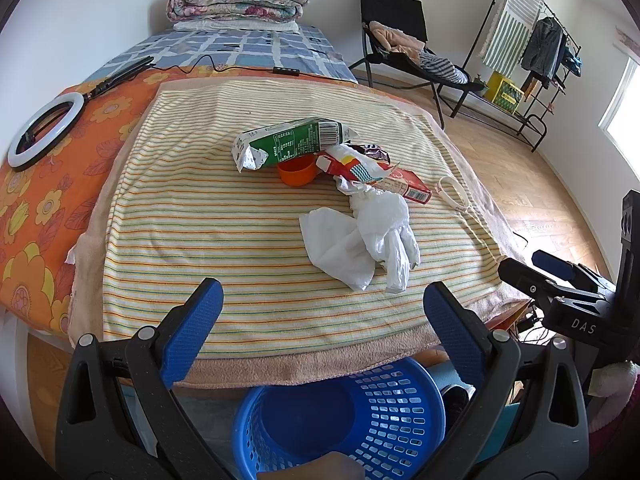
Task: Collect trash
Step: 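Move the left tool toward the milk carton while the right tool approaches the white plastic bag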
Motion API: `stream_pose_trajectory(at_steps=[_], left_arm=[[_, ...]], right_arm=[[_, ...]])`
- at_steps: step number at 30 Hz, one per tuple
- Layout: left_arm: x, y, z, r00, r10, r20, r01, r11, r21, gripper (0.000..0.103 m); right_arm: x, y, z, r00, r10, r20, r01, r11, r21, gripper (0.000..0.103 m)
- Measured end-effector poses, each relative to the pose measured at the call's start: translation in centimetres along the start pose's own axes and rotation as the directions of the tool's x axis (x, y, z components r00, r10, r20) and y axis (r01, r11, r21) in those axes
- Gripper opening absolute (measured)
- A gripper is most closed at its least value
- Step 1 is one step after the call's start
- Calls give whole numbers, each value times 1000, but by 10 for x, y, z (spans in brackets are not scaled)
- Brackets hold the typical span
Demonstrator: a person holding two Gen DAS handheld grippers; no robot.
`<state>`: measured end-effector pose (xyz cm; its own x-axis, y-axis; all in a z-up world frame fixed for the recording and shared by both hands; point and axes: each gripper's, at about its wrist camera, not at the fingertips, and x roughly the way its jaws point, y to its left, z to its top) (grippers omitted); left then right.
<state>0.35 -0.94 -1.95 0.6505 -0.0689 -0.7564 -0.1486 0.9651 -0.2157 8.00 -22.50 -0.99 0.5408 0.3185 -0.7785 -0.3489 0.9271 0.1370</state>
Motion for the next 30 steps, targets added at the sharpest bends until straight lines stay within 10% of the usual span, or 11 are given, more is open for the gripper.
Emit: stream_pose_trajectory(at_steps=[30], left_arm=[[25,-29,3,996,-57,-72,61,997,54,102]], right_arm=[[8,-69,24,1000,-6,9,5,999,51,95]])
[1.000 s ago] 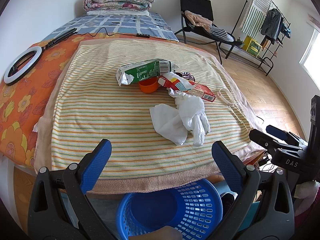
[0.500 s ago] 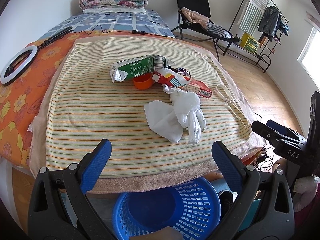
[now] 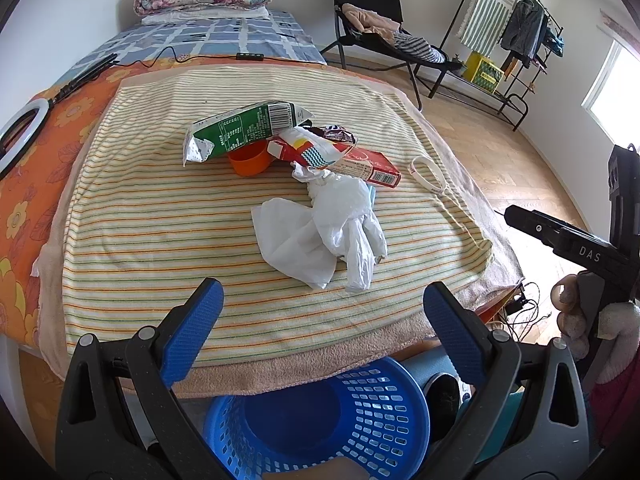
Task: Collect trash
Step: 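Move the left tool toward the milk carton while the right tool approaches the white plastic bag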
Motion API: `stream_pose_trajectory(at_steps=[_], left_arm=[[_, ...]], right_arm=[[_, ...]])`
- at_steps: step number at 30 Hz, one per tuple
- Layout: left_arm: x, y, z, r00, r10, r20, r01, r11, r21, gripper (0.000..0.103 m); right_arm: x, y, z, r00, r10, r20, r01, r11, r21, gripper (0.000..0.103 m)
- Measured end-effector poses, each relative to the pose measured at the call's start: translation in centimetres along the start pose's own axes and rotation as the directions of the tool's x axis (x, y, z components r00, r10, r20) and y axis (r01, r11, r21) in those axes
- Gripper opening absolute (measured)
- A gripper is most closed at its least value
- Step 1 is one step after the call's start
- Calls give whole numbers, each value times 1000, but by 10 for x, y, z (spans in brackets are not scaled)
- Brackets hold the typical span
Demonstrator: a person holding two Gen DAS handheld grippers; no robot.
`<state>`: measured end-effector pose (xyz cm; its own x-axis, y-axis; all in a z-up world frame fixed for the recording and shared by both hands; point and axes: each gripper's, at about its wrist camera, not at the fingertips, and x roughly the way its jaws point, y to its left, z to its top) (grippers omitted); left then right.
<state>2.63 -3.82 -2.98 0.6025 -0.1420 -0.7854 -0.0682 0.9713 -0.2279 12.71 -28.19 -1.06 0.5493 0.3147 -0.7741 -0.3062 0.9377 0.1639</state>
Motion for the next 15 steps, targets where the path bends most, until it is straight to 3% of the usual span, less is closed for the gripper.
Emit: stream_pose_trajectory(at_steps=[15], left_arm=[[-1,46,43,996,81,46,-78,995,-57,98]], right_arm=[[19,42,25,993,117,-26,-118,990,-72,92]])
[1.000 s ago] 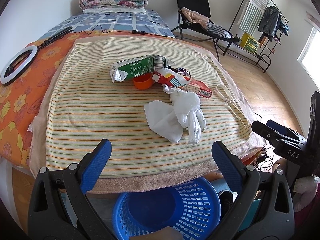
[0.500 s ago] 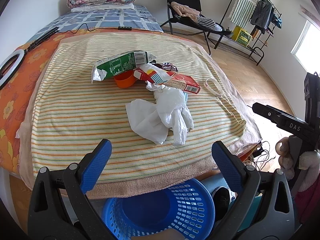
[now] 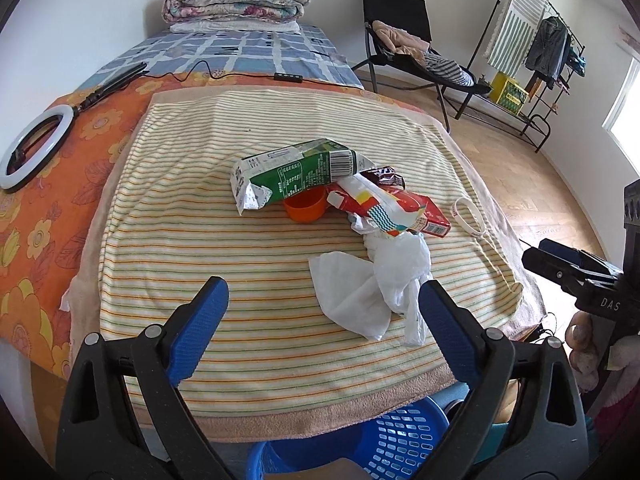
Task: Collect trash
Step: 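Move the left tool toward the milk carton while the right tool approaches the white plastic bag, then grasp the green milk carton with the left tool while the right tool lowers onto the white bag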
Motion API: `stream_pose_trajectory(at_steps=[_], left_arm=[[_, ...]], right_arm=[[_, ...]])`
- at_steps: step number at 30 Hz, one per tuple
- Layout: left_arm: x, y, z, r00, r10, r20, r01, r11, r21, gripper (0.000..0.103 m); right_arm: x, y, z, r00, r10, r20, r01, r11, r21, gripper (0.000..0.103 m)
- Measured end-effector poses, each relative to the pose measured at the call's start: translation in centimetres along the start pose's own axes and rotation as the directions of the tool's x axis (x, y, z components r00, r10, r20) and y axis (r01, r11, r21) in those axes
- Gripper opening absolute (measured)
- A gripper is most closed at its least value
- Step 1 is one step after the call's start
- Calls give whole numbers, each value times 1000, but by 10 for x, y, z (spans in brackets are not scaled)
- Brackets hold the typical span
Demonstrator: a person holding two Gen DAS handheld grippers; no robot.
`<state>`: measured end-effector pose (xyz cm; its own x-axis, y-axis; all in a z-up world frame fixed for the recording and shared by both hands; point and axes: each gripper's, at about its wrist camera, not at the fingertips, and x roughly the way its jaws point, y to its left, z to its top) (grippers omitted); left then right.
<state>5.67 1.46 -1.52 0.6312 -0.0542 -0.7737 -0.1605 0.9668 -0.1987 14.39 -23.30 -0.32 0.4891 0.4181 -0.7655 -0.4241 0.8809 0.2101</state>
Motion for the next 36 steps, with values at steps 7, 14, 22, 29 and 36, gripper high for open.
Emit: stream_pose_trajectory(at_steps=[7,14,22,29,36], left_arm=[[7,18,16,1000,13,6,-12,1000,-24,91],[21,18,5,997,-40,-67,38,998,-42,88],[36,28,-6,988,-68,-142,52,992,-114,76],[30,34,-3,990,-64,-128,49,992,-117,76],[29,33,3,993,-36,-114,27,996,-80,76]], right_arm=[[19,18,1,997,65,-49,-64,998,18,91],[52,35,-3,987,101,-128,-100,995,19,88],[88,45,7,968,170,-185,-156,984,87,87],[103,62,10,977,99,-189,-99,995,10,82],[111,55,4,965,135,-226,-127,991,47,59]])
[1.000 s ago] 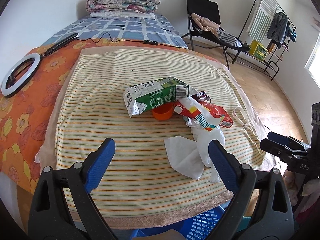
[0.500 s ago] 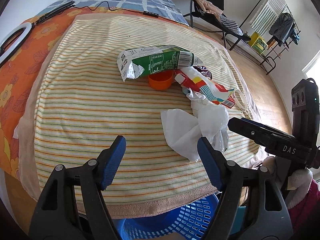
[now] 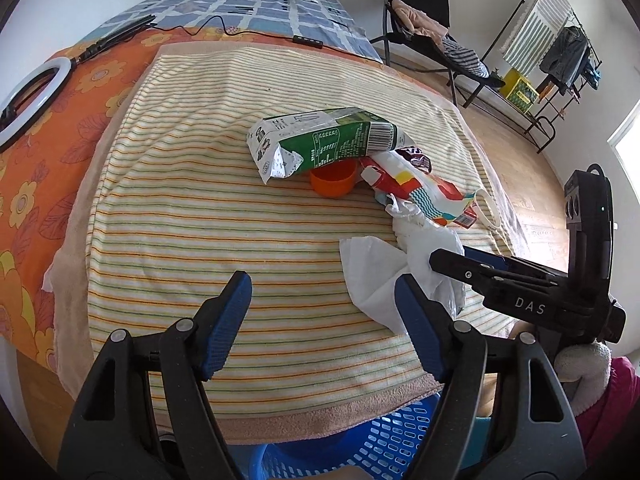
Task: Collect trash
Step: 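Grasp the green milk carton with the left tool while the right tool lowers onto the white bag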
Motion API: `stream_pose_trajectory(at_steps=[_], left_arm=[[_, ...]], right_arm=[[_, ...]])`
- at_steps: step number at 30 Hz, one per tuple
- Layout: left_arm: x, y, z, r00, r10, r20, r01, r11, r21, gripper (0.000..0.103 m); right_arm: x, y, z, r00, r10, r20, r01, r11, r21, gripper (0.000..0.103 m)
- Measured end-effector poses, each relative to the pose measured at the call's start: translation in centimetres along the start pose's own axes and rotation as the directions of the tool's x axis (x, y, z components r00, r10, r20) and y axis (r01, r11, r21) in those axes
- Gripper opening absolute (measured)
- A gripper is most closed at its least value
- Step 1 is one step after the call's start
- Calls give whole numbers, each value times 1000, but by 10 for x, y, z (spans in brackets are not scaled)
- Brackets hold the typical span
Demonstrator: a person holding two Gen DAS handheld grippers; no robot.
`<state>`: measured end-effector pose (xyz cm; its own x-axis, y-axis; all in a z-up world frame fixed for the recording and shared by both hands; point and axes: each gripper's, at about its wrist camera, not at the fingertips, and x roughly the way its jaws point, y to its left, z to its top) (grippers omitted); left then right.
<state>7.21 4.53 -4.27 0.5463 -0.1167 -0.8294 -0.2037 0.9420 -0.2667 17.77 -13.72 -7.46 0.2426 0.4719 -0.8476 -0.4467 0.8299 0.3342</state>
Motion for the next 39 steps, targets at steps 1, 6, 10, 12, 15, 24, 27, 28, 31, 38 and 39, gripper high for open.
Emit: stream_pose_trajectory(at_steps=[1,6,10,12,15,24,27,28,31,38,39], left_arm=[[0,-2,3,1000,13,11,-14,1000,19,76],[5,-22,26,995,80,67,-91,980,178,76],[17,-35,45,987,123,100,-147,948,283,77],[24,-43,52,984,137,117,-169,924,342,77],[35,-52,59,976,172,136,-214,886,411,77],[77,-45,74,967,237,95,-253,847,467,77],[90,-40,82,968,246,59,-243,840,485,77],[94,-37,87,970,238,39,-227,848,479,77],[103,-23,99,978,205,-27,-175,890,422,77],[104,4,130,985,172,-35,-152,937,315,77],[103,7,134,984,174,-21,-160,940,301,77]], right_arm=[[-1,-1,-1,1000,3,0,-3,1000,-1,58],[-5,-7,-6,1000,30,-10,-30,999,21,59],[-9,-11,-9,1000,26,-7,-26,999,38,70],[-11,-13,-10,1000,29,-10,-28,999,45,74],[-11,-14,-10,1000,28,-12,-28,999,38,75],[-14,-16,-13,1000,26,-17,-26,999,33,75],[-13,-15,-12,1000,20,-14,-19,999,26,75],[-12,-14,-11,1000,18,-14,-18,1000,25,75],[-10,-13,-10,1000,20,-17,-20,999,26,75],[-5,-11,-7,999,26,-24,-25,999,26,75],[-5,-11,-7,999,27,-25,-26,999,26,75]])
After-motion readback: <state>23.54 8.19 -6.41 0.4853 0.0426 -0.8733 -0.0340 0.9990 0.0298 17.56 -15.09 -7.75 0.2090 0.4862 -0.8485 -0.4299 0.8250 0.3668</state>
